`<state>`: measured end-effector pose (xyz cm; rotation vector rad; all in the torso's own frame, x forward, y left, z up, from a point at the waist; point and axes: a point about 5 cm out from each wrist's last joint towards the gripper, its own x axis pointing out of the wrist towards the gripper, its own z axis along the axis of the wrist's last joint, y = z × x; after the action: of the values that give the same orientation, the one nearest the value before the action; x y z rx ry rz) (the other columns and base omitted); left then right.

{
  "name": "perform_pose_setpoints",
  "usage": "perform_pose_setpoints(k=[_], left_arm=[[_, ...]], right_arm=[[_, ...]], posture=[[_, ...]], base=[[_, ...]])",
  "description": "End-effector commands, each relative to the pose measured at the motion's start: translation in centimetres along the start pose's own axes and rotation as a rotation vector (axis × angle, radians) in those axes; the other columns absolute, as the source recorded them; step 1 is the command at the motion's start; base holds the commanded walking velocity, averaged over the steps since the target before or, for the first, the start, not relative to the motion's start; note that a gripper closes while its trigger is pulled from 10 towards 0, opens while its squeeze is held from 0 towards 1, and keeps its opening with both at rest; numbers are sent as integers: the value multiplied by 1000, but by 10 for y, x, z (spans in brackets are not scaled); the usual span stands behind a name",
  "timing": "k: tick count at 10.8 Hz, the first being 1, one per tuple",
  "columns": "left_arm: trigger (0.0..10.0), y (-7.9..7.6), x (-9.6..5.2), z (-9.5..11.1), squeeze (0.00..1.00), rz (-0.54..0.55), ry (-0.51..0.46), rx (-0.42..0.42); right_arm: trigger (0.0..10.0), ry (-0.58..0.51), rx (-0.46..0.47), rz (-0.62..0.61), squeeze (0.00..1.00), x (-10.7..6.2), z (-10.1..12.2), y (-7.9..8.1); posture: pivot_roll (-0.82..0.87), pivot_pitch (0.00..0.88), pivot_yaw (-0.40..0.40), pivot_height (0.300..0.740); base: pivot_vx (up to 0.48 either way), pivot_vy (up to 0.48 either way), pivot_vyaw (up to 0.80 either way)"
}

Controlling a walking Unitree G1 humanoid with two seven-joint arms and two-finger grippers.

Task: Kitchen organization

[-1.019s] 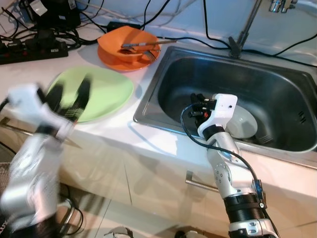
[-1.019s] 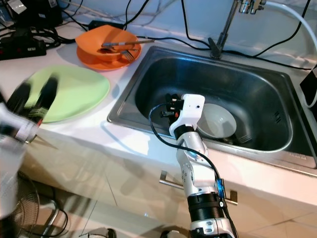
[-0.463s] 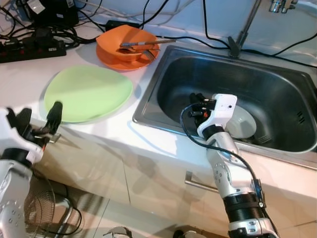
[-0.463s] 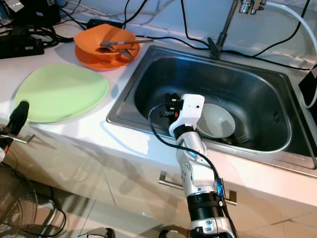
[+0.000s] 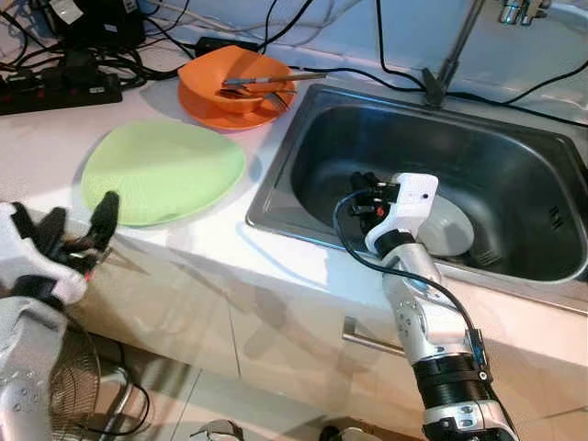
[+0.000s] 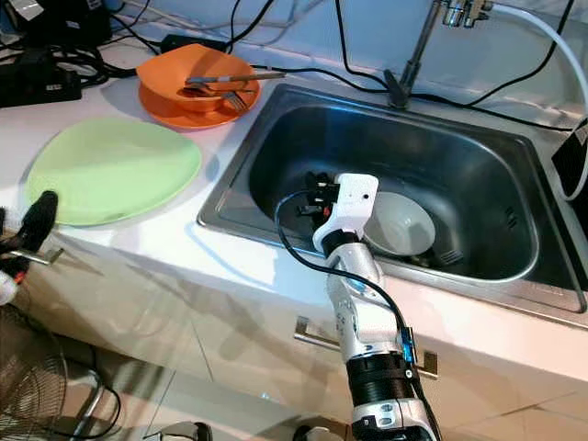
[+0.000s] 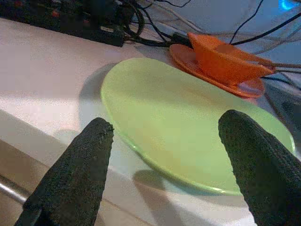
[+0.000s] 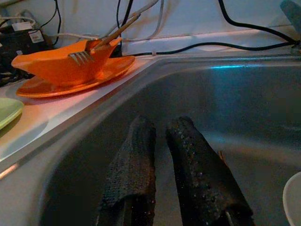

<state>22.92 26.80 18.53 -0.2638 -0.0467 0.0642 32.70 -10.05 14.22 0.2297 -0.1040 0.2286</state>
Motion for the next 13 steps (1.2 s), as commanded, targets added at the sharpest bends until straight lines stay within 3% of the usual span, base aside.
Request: perform_pose_setpoints(k=[1,7,10,11,13], left_arm=[[10000,-1,1,-2,0,7,10,-49],[10000,-1,0,-4,0,39,9,-204],[10000,-18,13,1,0,1,11,-315],[10000,-18,16,5,0,2,-5,-365],[10000,-11,13,4,0,34,-11,-379]], right_arm=[[10000,61,12,-26,0,-4,-13,-7],[10000,66,12,-18,0,-4,-14,-7],[10000,68,12,-15,0,-4,-14,-7],[10000,66,12,-14,0,-4,-14,-7],[10000,65,12,-16,0,-4,-13,-7]], posture=[[144,103,-37,740],[146,108,-40,740],[140,108,-37,740],[137,108,-36,740],[136,110,-36,740]], base=[[0,0,0],[0,0,0],[0,0,0],[0,0,0],[0,0,0]])
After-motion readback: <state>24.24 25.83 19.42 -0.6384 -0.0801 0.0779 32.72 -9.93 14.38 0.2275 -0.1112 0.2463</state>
